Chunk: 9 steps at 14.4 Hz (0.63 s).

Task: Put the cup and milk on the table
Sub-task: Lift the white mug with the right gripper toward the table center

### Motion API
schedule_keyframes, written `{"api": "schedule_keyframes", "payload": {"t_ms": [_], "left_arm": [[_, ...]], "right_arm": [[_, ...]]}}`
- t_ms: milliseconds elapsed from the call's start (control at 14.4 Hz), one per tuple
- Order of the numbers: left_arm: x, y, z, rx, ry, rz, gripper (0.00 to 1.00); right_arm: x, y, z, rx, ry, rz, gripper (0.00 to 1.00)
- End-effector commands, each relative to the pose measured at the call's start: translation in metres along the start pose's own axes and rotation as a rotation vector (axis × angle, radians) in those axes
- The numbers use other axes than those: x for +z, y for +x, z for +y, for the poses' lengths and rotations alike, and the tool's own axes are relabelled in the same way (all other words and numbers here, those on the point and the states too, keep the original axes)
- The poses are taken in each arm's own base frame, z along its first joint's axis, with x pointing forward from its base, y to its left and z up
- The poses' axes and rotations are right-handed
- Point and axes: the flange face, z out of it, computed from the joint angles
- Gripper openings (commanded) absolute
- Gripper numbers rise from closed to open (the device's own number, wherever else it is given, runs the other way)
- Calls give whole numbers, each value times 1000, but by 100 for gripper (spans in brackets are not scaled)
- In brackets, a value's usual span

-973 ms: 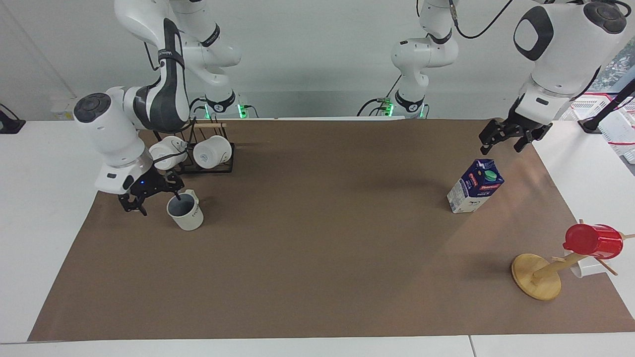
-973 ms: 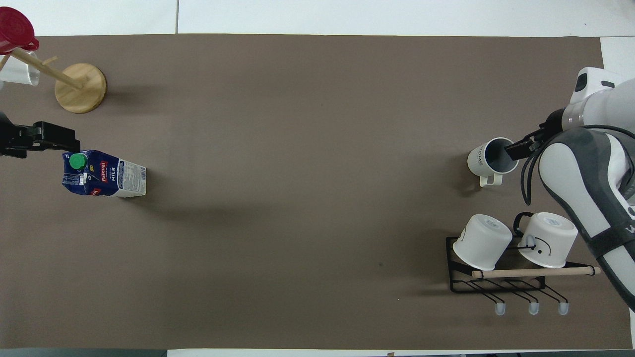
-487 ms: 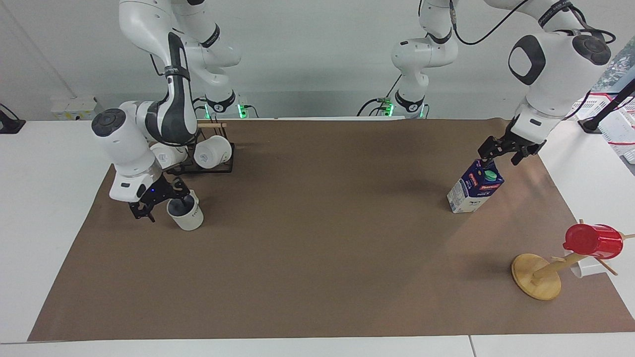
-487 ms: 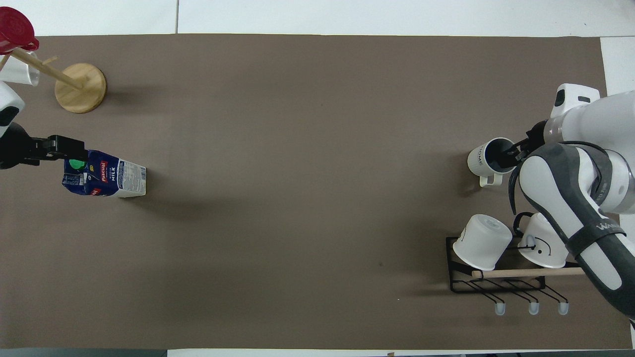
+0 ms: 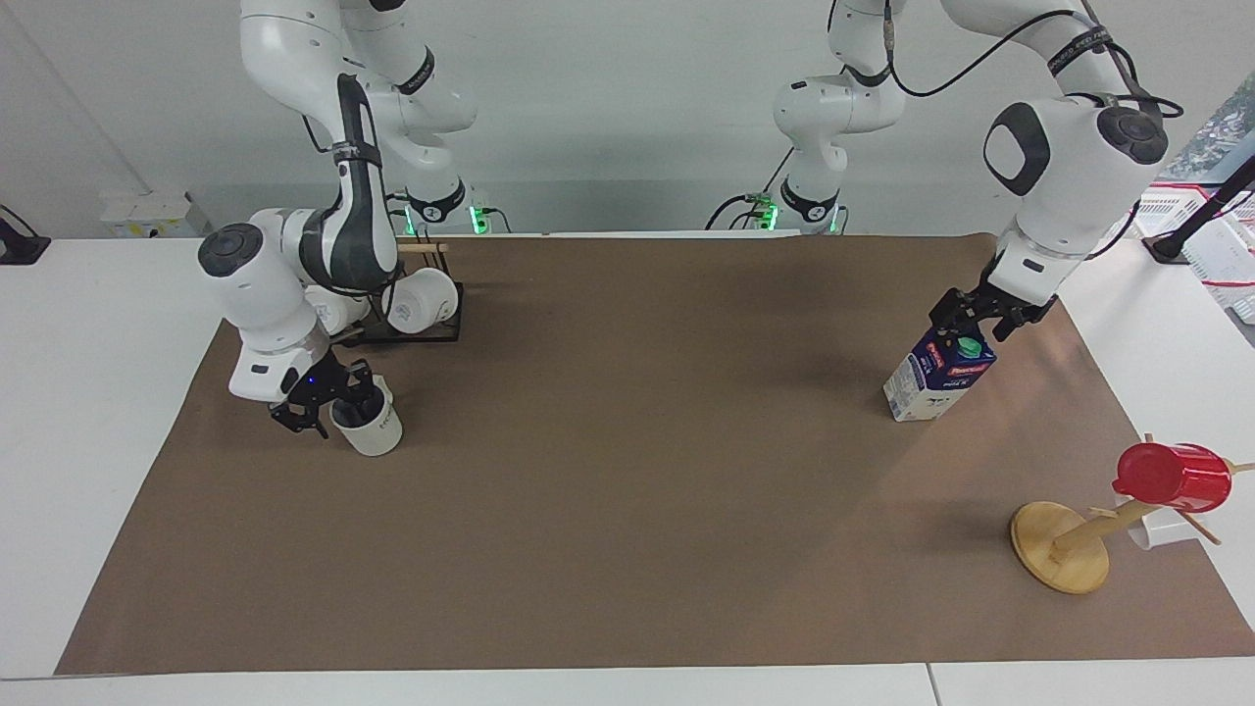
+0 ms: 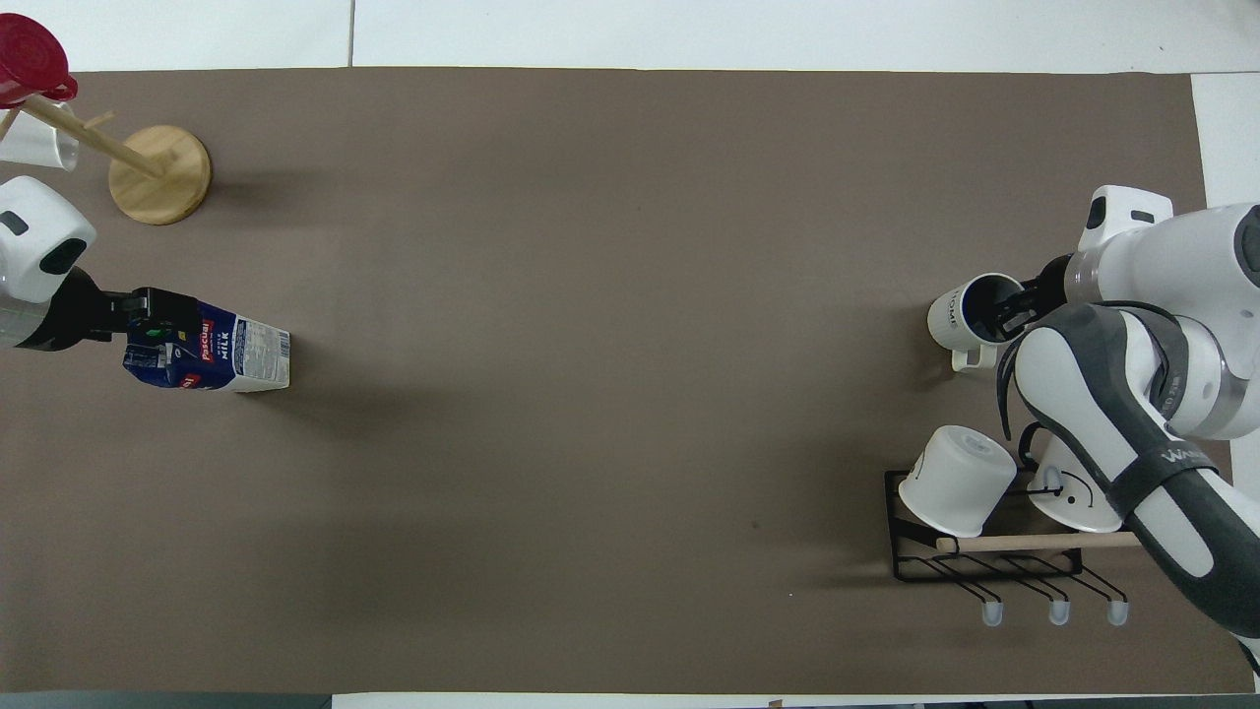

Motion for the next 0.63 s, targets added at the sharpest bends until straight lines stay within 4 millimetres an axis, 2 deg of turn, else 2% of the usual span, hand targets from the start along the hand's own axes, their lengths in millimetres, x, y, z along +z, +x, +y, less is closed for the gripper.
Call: {"api": "schedule_keyframes", "payload": {"t_ms": [0, 417, 556], "left_arm": [[7, -8, -2, -9, -15, 36, 100], [9, -5, -3, -52, -16, 51, 100], [9, -5, -4, -55, -14, 55, 93]], "right_arm": [[-4, -3, -8, 52, 7, 9, 0], [-7, -2, -7, 61, 13, 0, 0], [-40, 20, -4, 113, 42, -35, 0]]}}
